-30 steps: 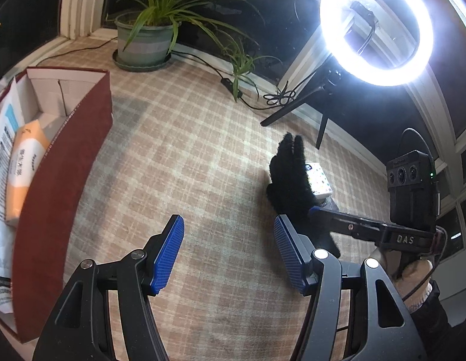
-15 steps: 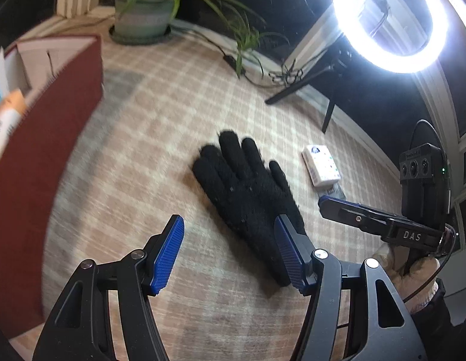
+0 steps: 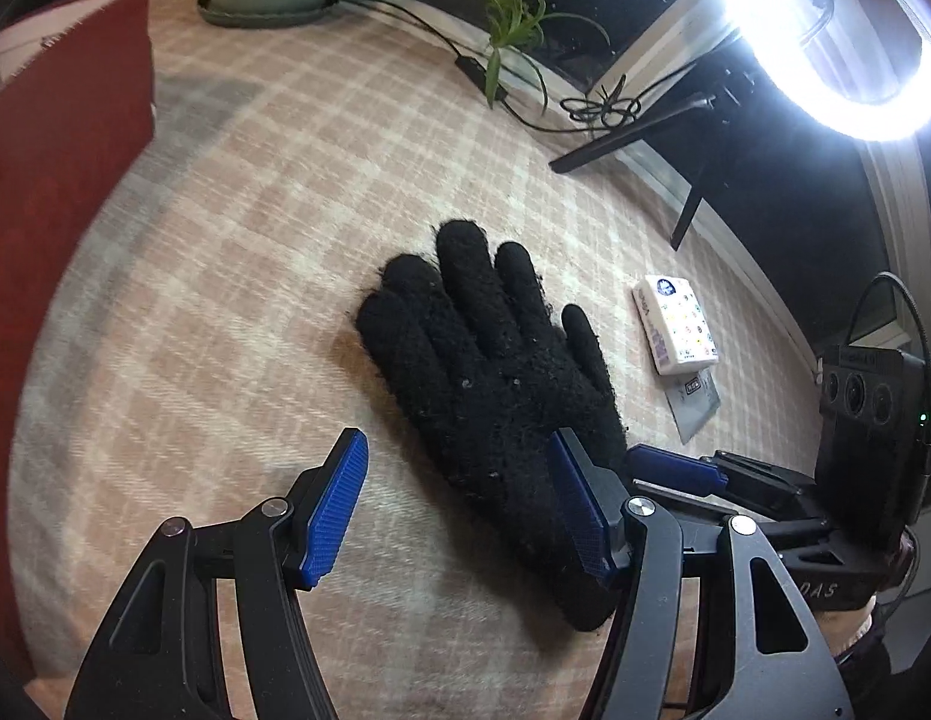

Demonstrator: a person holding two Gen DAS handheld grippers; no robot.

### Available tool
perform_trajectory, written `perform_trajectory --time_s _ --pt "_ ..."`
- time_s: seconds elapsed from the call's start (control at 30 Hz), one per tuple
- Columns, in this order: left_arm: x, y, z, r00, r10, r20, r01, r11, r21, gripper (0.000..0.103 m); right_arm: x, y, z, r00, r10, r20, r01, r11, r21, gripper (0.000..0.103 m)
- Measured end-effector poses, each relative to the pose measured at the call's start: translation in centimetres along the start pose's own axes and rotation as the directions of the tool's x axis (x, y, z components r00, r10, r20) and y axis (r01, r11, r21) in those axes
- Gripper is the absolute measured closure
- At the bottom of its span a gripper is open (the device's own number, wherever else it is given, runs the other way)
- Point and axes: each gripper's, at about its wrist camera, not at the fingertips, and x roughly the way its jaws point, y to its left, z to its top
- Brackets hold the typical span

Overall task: Organize soft objects
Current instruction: 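Close both grippers together on the cuff of the black glove, then lift the glove with both grippers and carry it over the box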

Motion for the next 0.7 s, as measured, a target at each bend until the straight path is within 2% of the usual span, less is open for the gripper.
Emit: perform_trajectory --time_s 0.17,0.23,0.37,0.4,0.5,0.57,0.7 --pt "1.1 -0.3 -0.3 0.999 -0.035 -0.032 0.035 0.999 -0.011 0.044 0.7 0.4 0.1 1.0 0.005 -0.015 -0.005 1.0 -0.021 0.059" --pt "1.5 -0.3 -0.3 0.998 -0.053 -0.046 0.052 0.998 -0.022 0.051 1.0 0.6 0.1 1.0 0.008 -0.024 -0.009 0.999 -0.031 0.059" --pt "2.0 -0.7 -0.5 0.997 -0.064 -0.051 0.064 0.998 -0.015 0.057 1.5 1.0 0.0 0.999 0.005 -0.036 -0.007 0.998 -0.059 0.059" --pt "2.1 -0.8 -0.5 0.996 -0.066 -0.053 0.065 0.998 -0.016 0.061 1.6 1.2 0.1 0.999 -0.002 -0.039 0.0 0.998 -0.067 0.06" --pt "2.3 -1.0 -0.5 0.996 -0.069 -0.056 0.068 0.998 -0.012 0.071 2.0 1.6 0.2 0.999 -0.023 -0.045 0.019 0.996 -0.091 0.063" --pt "2.5 -1.3 -0.5 0.996 -0.065 -0.057 0.065 0.998 -0.003 0.072 2.3 1.8 0.3 0.998 -0.046 -0.048 0.041 0.994 -0.104 0.068" --pt "2.8 -2.1 -0.8 0.996 -0.065 -0.067 0.067 0.997 0.025 0.077 2.6 1.9 0.5 0.995 -0.082 -0.047 0.076 0.989 -0.128 0.083"
